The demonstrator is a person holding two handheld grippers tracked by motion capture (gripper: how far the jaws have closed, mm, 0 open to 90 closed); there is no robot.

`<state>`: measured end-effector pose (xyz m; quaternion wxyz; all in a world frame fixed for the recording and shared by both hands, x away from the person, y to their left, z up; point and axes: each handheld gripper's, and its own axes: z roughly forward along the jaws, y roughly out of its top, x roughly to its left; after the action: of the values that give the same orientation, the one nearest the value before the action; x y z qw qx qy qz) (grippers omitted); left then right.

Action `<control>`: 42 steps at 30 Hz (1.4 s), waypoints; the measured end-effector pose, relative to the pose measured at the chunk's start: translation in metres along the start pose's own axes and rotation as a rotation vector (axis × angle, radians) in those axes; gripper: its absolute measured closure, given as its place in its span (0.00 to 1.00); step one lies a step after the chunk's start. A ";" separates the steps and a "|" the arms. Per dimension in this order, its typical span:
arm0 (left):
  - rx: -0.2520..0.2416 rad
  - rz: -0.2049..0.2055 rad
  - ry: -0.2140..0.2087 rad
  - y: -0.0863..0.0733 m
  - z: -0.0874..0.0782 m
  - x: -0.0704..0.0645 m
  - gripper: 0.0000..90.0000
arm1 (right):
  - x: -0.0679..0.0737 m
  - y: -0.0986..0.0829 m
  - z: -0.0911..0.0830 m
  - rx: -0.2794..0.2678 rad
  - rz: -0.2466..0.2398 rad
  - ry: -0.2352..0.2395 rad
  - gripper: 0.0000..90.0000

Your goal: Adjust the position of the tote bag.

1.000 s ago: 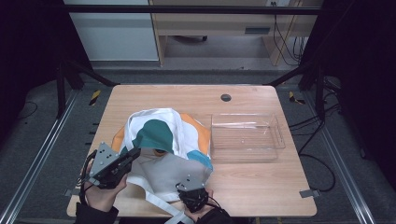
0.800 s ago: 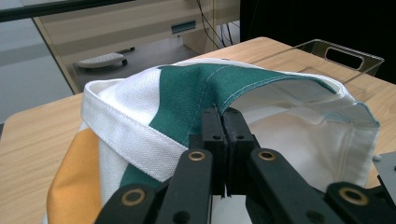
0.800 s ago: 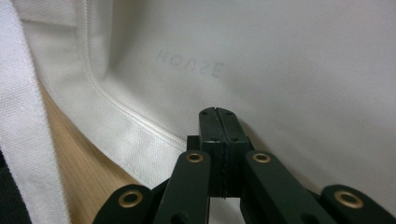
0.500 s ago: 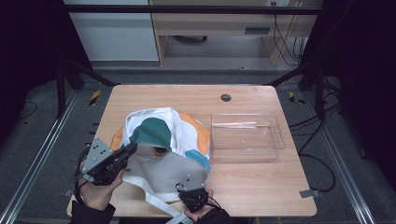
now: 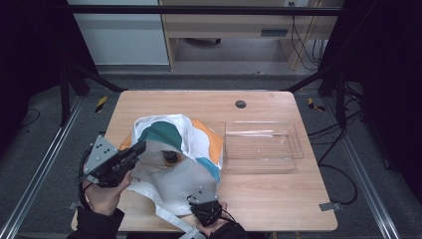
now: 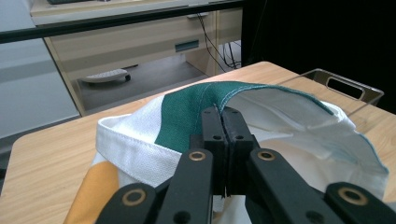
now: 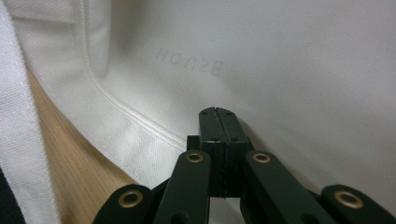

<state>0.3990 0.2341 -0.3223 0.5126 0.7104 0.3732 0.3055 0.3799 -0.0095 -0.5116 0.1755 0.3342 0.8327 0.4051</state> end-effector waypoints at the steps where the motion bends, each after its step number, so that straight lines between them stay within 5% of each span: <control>1: -0.002 0.004 0.002 0.002 0.001 0.000 0.99 | 0.000 0.000 0.000 0.000 0.000 0.000 1.00; 22: -0.021 -0.001 0.042 0.023 0.015 0.007 0.99 | 0.000 0.000 0.000 0.002 0.005 0.004 1.00; 36: -0.006 0.019 0.027 0.015 0.022 0.006 0.99 | 0.000 0.000 0.000 0.004 0.001 0.000 1.00; 42: -0.041 0.015 0.000 0.014 0.013 0.007 0.84 | 0.001 0.000 0.000 0.002 0.002 0.001 1.00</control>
<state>0.4169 0.2309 -0.3121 0.5248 0.7024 0.3617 0.3169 0.3798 -0.0089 -0.5113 0.1743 0.3349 0.8329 0.4047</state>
